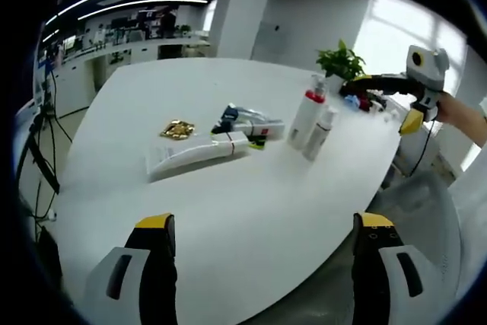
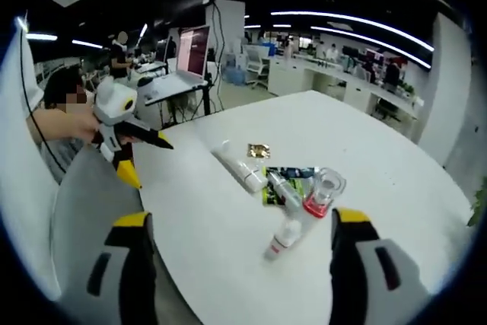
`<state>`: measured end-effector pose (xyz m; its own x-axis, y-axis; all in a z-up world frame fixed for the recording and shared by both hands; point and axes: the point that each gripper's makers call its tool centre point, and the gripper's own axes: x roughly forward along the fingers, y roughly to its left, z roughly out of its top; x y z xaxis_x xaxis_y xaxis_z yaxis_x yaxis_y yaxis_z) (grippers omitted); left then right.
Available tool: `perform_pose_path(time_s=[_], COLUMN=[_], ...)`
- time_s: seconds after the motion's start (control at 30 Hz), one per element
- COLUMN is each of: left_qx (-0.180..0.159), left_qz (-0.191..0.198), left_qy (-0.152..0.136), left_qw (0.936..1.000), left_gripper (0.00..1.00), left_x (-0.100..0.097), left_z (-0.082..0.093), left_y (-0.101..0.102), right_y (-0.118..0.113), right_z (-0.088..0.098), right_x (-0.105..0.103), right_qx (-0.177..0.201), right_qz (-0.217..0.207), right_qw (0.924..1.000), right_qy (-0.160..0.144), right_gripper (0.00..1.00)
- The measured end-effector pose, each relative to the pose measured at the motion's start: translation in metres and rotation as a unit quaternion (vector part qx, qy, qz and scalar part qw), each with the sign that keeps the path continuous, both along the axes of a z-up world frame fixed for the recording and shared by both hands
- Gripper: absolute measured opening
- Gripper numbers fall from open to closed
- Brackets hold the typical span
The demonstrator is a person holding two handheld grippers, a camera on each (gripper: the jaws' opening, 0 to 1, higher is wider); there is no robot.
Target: Arrange the skincare products in the storage area until every visible bottle or jar stands upright without overlapping.
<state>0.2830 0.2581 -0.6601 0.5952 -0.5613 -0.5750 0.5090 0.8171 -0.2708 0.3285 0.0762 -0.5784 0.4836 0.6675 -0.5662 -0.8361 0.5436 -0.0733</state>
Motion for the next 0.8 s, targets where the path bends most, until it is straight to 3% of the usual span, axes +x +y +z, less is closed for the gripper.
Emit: perform_pose_path(time_s=[0.8], left_qx=[-0.009], left_qz=[-0.008], left_qy=[0.006], left_qw=[0.9999], left_gripper=[0.91], left_x=[0.003], left_z=[-0.008], left_y=[0.000], right_y=[0.078], right_z=[-0.012], right_x=[0.039], right_qx=[-0.045], right_qz=[0.081], right_qw=[0.9956], right_qy=[0.006], right_gripper=[0.87])
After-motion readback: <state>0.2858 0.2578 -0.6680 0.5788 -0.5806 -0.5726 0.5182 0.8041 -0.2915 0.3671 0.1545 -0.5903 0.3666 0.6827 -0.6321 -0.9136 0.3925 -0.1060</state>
